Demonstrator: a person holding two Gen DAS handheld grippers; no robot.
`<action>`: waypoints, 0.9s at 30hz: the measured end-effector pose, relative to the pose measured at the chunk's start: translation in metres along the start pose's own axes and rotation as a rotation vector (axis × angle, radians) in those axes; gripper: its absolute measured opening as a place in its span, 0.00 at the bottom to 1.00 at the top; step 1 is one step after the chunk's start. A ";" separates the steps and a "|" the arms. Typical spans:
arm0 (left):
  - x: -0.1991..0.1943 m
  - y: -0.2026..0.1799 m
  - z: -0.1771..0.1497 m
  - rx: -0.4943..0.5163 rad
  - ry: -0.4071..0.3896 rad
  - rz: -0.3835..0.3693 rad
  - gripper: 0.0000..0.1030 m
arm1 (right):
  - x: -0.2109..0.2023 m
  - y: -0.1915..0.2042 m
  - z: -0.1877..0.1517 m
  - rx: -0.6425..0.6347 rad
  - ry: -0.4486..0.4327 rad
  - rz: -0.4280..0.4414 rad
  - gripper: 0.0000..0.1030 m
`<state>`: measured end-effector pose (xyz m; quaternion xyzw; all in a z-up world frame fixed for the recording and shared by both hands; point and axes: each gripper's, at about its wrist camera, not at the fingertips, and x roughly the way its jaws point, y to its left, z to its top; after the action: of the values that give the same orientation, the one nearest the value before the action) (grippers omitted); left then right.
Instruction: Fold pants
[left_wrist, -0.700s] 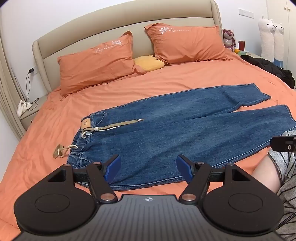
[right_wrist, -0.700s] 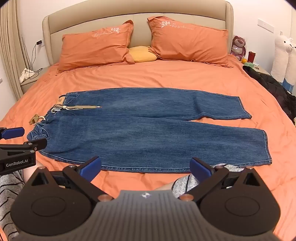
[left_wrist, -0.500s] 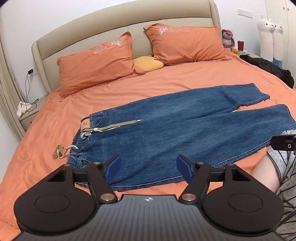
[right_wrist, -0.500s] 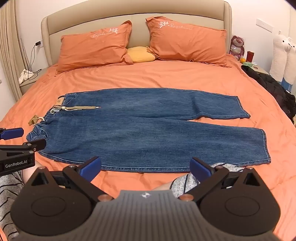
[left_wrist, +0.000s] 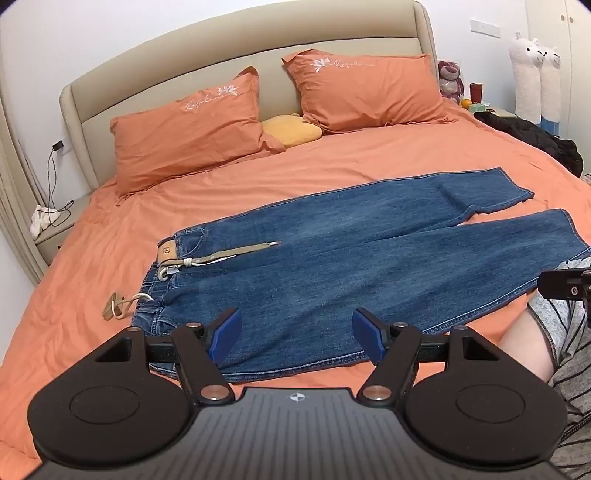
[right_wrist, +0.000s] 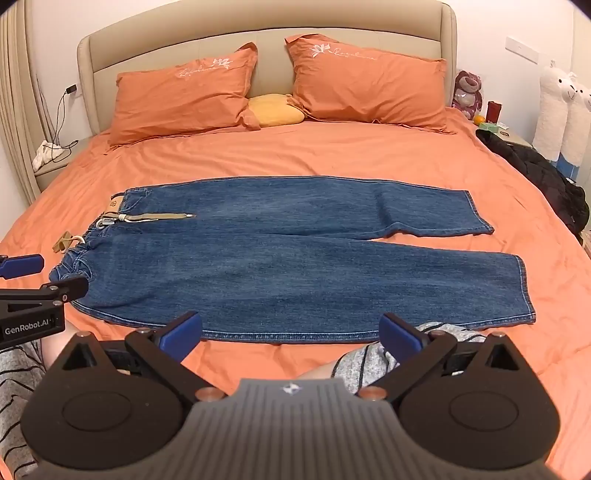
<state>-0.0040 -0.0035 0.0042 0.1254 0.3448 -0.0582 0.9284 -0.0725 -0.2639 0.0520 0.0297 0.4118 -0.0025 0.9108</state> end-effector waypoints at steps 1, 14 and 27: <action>0.000 0.000 0.000 0.001 0.000 0.000 0.78 | 0.000 0.000 0.000 0.001 0.000 -0.002 0.95; 0.000 0.001 0.001 0.002 0.000 0.001 0.78 | 0.002 0.003 -0.001 0.000 -0.002 -0.009 0.95; 0.000 0.000 0.000 0.004 0.000 0.002 0.78 | 0.004 0.004 -0.002 0.004 -0.001 -0.009 0.95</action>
<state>-0.0038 -0.0036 0.0046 0.1277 0.3445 -0.0583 0.9282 -0.0713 -0.2602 0.0482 0.0293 0.4115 -0.0075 0.9109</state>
